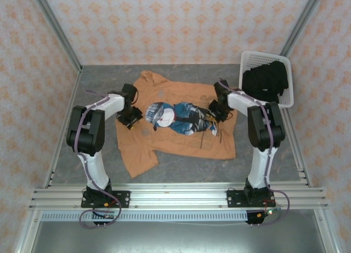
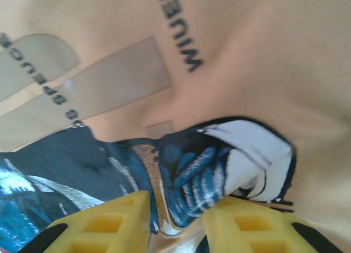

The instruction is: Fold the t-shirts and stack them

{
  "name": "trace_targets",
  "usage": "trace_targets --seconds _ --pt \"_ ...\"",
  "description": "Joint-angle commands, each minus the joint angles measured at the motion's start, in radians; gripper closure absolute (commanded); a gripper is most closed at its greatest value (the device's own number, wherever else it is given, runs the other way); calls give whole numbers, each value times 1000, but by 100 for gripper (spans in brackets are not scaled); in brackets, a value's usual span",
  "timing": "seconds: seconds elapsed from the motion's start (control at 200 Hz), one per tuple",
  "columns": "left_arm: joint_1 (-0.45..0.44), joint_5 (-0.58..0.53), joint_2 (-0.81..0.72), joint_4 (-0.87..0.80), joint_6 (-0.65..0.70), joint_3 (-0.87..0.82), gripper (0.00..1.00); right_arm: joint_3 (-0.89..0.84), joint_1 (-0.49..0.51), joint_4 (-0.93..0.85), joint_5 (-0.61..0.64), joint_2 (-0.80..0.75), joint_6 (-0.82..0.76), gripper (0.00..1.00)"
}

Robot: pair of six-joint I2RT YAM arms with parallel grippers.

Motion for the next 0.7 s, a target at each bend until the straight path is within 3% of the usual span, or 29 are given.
trace_targets --seconds 0.0,0.095,0.2,0.45,0.595,0.696 --pt "41 -62 83 -19 0 71 57 102 -6 -97 56 135 -27 68" --pt "62 -113 83 -85 -2 100 57 187 -5 -146 50 192 -33 68" --pt "95 -155 15 -111 -22 24 56 187 8 -173 60 172 -43 68" --pt "175 -157 -144 -136 15 -130 53 -55 43 -134 41 6 -48 67" --pt "174 -101 -187 -150 14 -166 52 -157 67 -129 49 -42 -52 66" --pt "154 -126 -267 -138 -11 -131 51 -205 71 -126 97 -106 -64 66"
